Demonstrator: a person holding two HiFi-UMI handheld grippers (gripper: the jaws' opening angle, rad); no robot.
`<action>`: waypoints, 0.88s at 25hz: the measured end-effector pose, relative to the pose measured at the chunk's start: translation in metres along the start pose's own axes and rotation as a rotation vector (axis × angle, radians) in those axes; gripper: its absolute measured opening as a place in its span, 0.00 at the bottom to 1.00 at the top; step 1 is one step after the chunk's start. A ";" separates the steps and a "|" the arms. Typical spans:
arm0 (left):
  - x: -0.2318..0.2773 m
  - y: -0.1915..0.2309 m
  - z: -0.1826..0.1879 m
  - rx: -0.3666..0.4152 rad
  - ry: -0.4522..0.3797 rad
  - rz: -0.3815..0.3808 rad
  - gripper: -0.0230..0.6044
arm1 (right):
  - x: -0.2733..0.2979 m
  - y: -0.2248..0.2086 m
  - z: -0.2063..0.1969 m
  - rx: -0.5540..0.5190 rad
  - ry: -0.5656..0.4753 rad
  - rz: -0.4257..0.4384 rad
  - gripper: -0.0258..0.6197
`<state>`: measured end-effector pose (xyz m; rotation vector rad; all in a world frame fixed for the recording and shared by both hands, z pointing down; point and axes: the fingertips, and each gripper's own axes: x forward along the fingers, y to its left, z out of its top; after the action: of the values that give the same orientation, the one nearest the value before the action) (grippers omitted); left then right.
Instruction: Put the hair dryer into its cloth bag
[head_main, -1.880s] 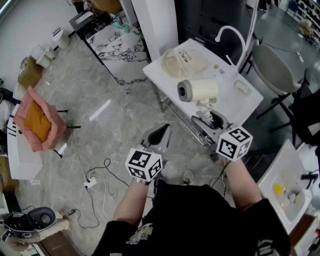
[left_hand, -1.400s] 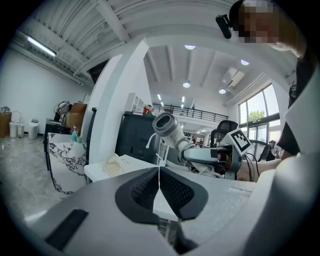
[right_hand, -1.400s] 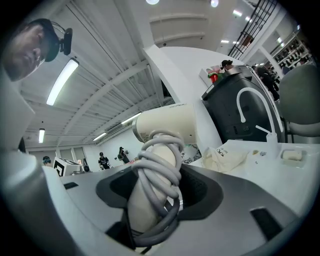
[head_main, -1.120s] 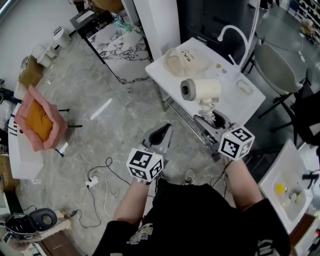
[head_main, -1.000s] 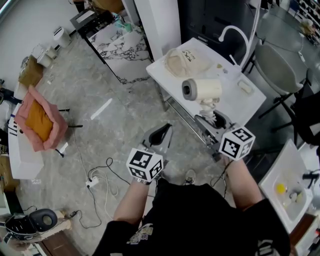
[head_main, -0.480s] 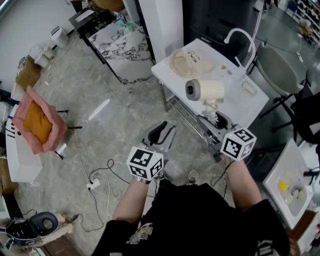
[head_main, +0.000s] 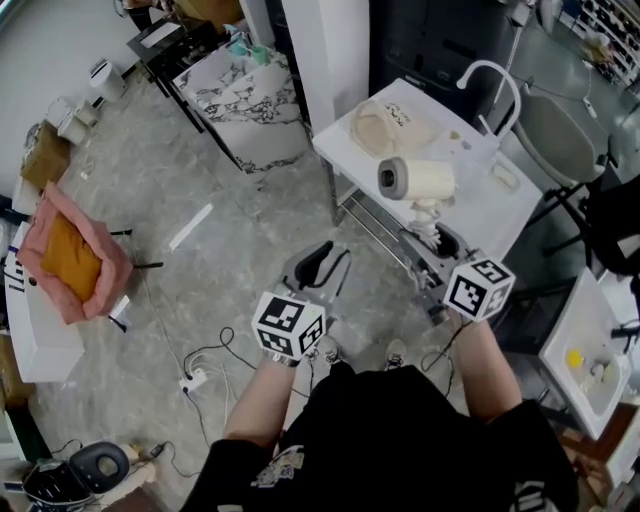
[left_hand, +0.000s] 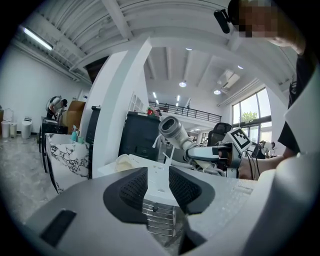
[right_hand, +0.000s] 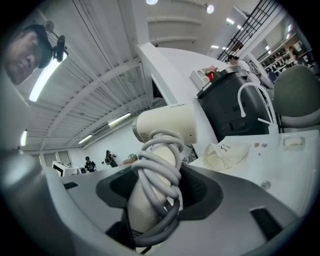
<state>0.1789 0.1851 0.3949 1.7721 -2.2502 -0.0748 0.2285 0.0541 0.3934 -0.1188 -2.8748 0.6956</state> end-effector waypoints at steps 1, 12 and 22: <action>-0.002 0.006 0.001 -0.001 -0.001 -0.005 0.23 | 0.003 0.002 -0.001 0.002 -0.001 -0.008 0.41; -0.028 0.068 0.010 0.017 0.003 -0.078 0.23 | 0.049 0.033 -0.007 0.024 -0.046 -0.086 0.41; -0.018 0.100 0.018 0.029 0.011 -0.104 0.23 | 0.080 0.032 -0.002 0.031 -0.049 -0.106 0.41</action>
<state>0.0837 0.2254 0.3955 1.8988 -2.1614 -0.0524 0.1517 0.0931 0.3934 0.0546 -2.8897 0.7323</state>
